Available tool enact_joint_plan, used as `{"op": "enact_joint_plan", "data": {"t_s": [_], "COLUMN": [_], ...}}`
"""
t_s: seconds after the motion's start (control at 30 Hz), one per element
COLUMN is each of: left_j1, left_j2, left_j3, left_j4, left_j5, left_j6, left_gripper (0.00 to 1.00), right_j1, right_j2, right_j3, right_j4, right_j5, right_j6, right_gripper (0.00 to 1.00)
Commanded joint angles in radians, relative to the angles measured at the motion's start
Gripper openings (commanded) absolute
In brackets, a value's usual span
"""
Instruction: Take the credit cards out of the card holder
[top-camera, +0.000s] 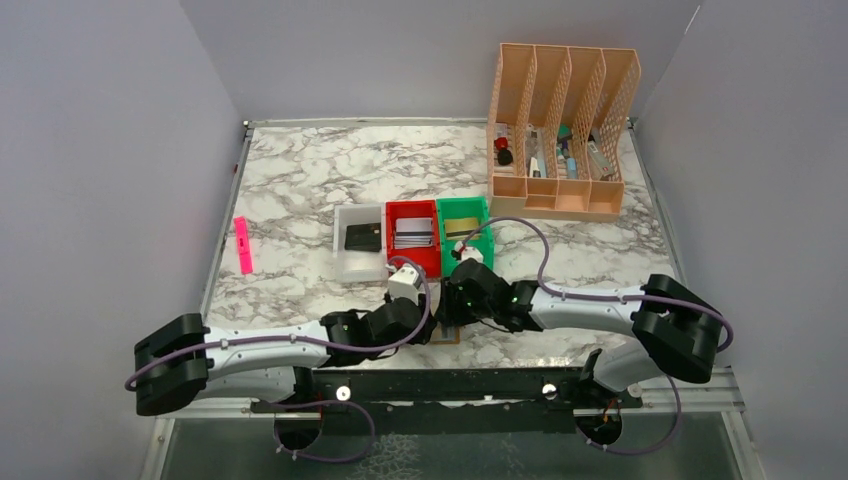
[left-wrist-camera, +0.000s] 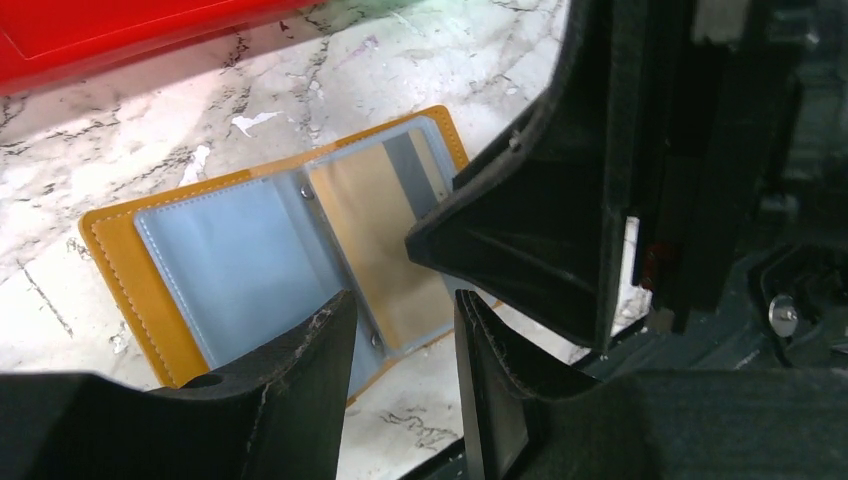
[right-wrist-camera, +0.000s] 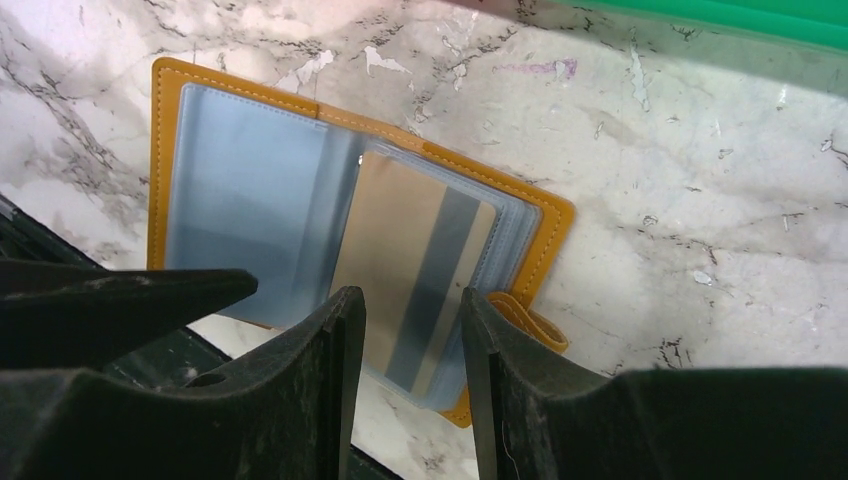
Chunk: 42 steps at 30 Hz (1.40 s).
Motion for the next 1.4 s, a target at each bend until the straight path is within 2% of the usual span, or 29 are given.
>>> {"op": "enact_joint_plan", "data": {"t_s": [0.0, 0.2, 0.37, 0.5, 0.83, 1.0, 1.17, 1.37], "left_j1": [0.045, 0.131, 0.155, 0.159, 0.164, 0.168, 0.168, 0.168], "left_j2": [0.054, 0.08, 0.119, 0.128, 0.005, 0.013, 0.005, -0.012], "left_j3": [0.013, -0.067, -0.117, -0.159, -0.352, -0.348, -0.343, -0.335], "left_j4": [0.056, 0.188, 0.277, 0.247, 0.351, 0.333, 0.338, 0.327], "left_j5": [0.033, 0.149, 0.218, 0.175, 0.136, 0.125, 0.134, 0.145], "left_j6": [-0.026, -0.029, -0.035, -0.11, -0.218, -0.222, -0.209, -0.191], "left_gripper": [0.45, 0.45, 0.44, 0.43, 0.38, 0.34, 0.28, 0.26], "right_j1": [0.003, 0.003, 0.003, 0.003, 0.003, 0.003, 0.003, 0.003], "right_j2": [0.024, 0.049, 0.092, 0.107, 0.123, 0.075, 0.014, 0.021], "right_j3": [-0.02, -0.066, -0.083, -0.098, -0.152, -0.176, -0.145, -0.127], "right_j4": [0.018, 0.085, 0.108, 0.116, 0.19, 0.272, 0.254, 0.272], "right_j5": [0.009, -0.037, -0.049, -0.049, -0.124, -0.219, -0.267, -0.287], "right_j6": [-0.031, -0.013, 0.004, 0.026, 0.042, 0.021, 0.002, 0.036], "right_gripper": [0.46, 0.43, 0.39, 0.36, 0.26, 0.28, 0.33, 0.36]}}
